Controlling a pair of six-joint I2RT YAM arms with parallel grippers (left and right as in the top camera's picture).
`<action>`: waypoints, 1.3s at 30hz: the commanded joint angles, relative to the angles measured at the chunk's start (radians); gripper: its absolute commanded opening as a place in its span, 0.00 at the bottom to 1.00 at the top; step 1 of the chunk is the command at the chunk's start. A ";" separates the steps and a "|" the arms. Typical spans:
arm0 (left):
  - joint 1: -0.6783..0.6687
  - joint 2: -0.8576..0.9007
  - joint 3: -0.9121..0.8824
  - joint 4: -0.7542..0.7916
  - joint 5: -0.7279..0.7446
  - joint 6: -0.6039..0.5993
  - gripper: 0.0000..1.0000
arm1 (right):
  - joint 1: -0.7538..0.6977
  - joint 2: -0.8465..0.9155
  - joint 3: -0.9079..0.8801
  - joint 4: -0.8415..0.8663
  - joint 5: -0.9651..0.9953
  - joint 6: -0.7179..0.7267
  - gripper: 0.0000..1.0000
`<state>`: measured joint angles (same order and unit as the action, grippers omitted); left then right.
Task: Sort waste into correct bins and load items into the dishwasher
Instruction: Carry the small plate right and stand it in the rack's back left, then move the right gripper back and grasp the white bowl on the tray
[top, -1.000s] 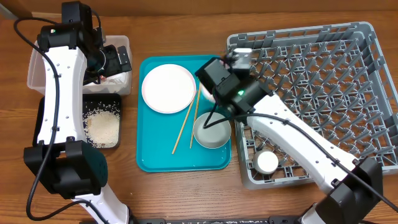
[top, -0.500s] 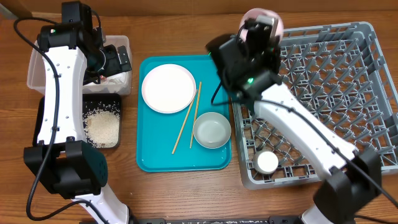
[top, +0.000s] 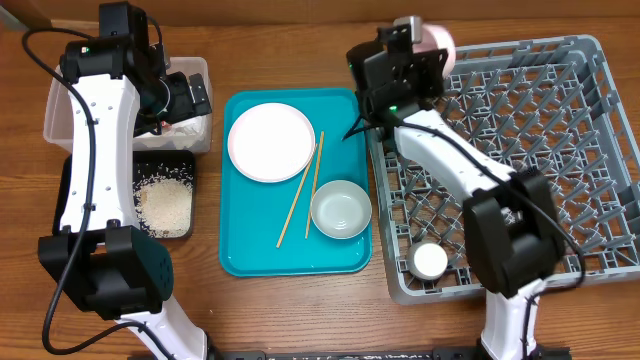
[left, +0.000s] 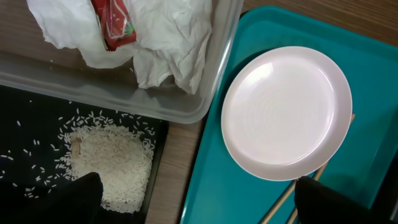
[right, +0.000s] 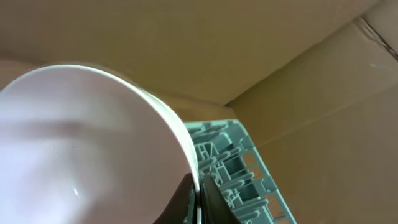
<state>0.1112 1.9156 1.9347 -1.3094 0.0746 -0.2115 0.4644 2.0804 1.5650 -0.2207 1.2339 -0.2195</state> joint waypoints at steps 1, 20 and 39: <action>0.000 0.001 0.021 0.002 0.003 -0.006 1.00 | 0.000 0.054 0.010 0.006 0.007 -0.047 0.04; 0.000 0.001 0.021 0.002 0.003 -0.006 1.00 | 0.122 0.062 0.008 -0.155 -0.030 -0.012 0.59; 0.000 0.002 0.021 0.002 0.003 -0.006 1.00 | 0.238 -0.323 0.072 -0.728 -0.771 0.688 1.00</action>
<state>0.1112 1.9156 1.9347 -1.3098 0.0746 -0.2115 0.6968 1.8736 1.6012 -0.8307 0.9463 0.0490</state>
